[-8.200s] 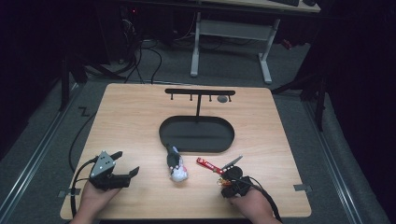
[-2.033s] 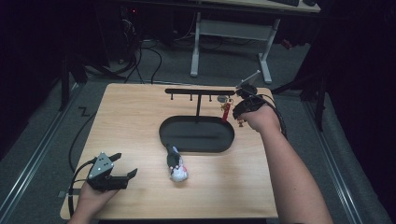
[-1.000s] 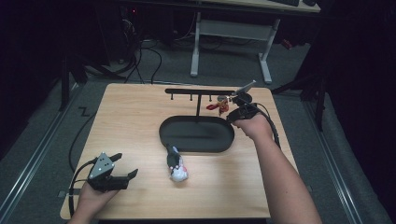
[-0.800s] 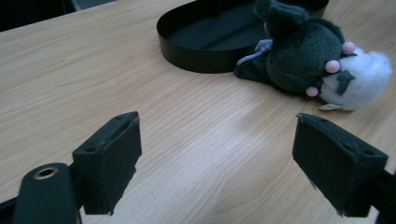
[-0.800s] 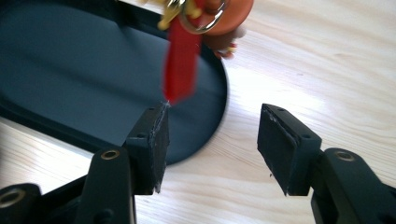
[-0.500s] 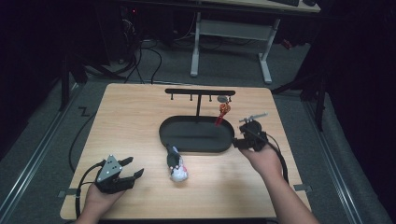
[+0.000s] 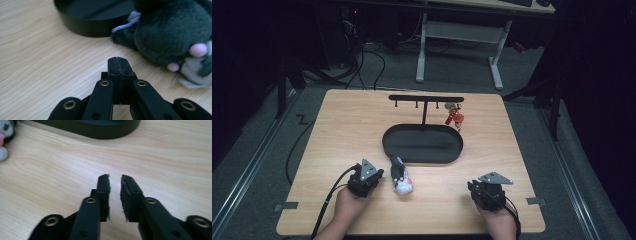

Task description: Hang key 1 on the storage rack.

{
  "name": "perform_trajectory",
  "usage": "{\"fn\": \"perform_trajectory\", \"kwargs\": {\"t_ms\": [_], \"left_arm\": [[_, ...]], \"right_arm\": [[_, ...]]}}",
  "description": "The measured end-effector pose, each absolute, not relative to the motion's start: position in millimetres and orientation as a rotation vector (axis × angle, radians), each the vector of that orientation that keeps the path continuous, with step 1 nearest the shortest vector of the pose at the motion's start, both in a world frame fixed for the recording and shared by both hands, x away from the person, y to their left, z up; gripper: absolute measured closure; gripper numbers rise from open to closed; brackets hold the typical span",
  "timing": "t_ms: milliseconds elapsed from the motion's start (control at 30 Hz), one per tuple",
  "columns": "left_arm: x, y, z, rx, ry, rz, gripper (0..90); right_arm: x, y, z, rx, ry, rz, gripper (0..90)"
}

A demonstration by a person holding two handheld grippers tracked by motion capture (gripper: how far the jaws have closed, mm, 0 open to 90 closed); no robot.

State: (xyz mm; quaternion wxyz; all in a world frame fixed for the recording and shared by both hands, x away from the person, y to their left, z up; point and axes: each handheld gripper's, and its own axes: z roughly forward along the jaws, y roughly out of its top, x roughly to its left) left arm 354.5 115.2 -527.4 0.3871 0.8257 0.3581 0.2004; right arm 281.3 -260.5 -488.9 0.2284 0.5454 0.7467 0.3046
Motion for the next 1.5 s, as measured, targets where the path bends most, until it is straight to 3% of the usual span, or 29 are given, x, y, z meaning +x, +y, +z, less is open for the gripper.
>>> {"fn": "perform_trajectory", "kwargs": {"t_ms": [133,567,733,967,1500], "left_arm": [[351.0,98.4,-527.7,2.1,0.874,0.479,90.0],[332.4,20.8,-523.1,2.166,0.655,0.407,90.0],[331.7,7.9,-521.4,2.137,0.649,0.394,90.0],[334.2,38.0,-516.3,2.062,0.716,0.431,89.7],[321.8,171.9,-505.4,2.027,0.871,0.578,82.3]], "right_arm": [[274.6,-275.6,-492.9,1.542,2.034,0.839,84.0],[275.0,-285.1,-499.1,1.596,2.026,0.872,80.7],[273.7,-285.3,-499.3,1.598,2.03,0.876,80.4],[274.2,-288.8,-500.7,1.605,2.026,0.882,80.0],[278.8,-284.1,-506.4,1.616,2.045,0.844,77.7]]}}
